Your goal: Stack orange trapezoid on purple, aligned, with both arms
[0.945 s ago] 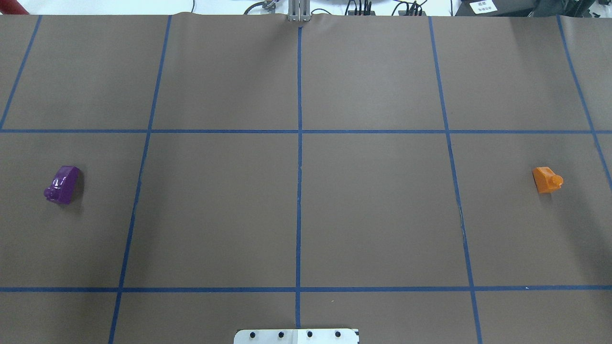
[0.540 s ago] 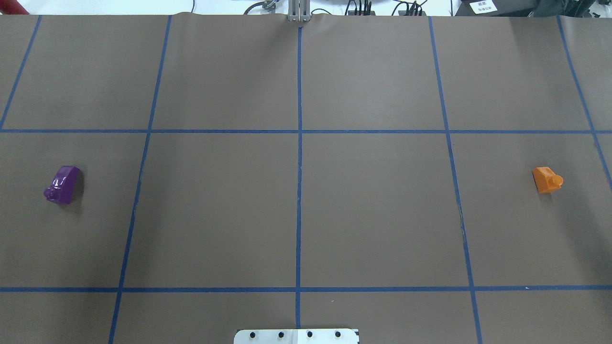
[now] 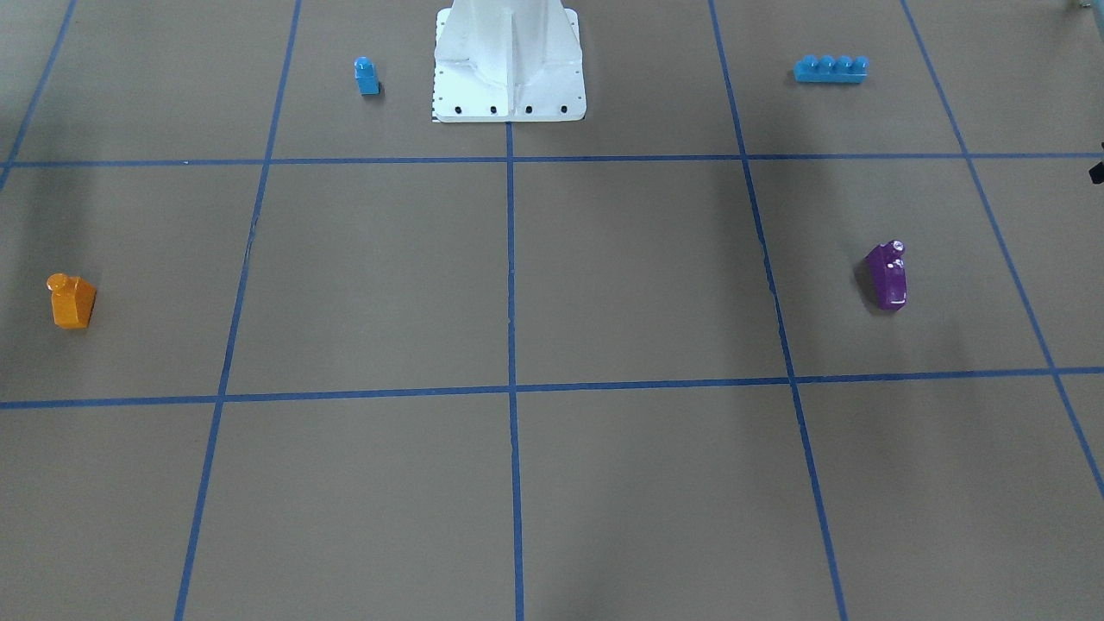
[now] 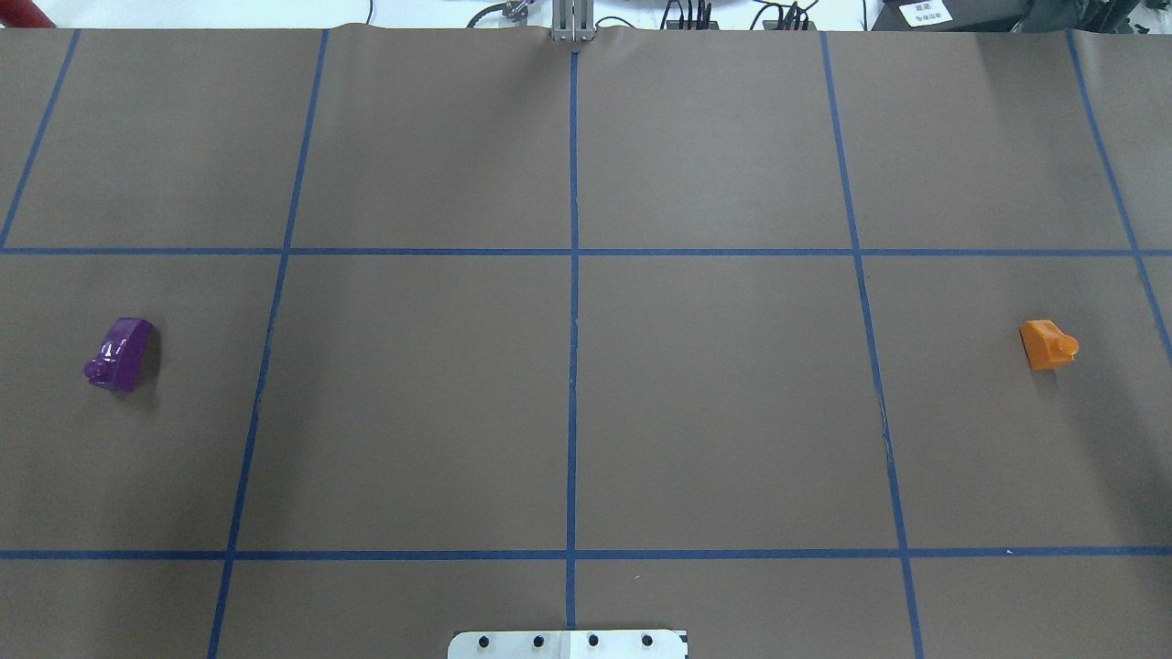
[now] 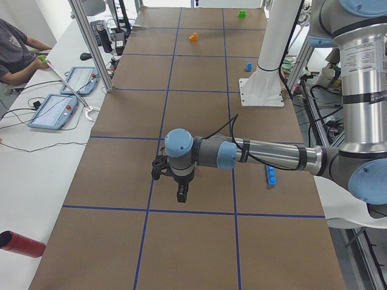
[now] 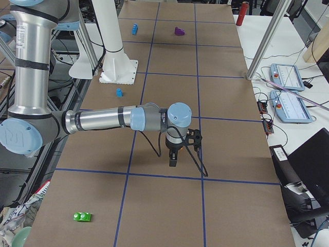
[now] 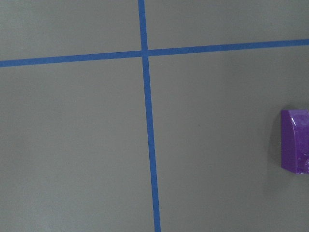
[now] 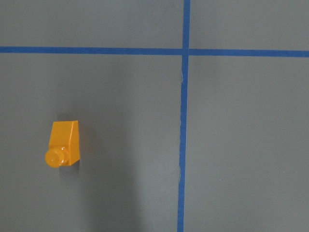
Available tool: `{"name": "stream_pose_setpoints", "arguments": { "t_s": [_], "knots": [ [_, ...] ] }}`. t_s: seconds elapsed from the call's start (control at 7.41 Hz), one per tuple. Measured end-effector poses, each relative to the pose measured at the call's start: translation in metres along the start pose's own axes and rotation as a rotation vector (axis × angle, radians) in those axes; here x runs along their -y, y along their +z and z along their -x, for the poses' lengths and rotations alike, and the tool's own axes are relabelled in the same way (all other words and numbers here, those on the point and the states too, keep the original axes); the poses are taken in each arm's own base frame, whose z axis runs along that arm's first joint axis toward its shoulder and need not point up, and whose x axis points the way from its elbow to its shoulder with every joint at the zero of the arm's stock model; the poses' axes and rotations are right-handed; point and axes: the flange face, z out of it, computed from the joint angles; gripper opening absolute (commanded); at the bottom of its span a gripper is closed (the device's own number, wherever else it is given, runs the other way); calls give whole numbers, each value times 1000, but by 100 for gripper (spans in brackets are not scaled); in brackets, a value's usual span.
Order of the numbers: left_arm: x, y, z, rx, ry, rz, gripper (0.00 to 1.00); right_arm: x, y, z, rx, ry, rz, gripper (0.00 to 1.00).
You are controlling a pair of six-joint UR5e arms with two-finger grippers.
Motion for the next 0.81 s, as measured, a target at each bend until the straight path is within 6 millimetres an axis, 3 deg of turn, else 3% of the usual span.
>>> {"name": "stream_pose_setpoints", "arguments": {
  "t_s": [0.27, 0.54, 0.81],
  "knots": [
    [11, 31, -47, -21, -7, 9, 100, 0, 0, 1, 4, -1, -1, 100],
    [15, 78, -119, -65, -55, 19, 100, -1, 0, 0, 9, 0, 1, 100],
    [10, 122, -171, -23, -50, 11, 100, -3, 4, -1, 23, 7, 9, 100]
  ]
}}
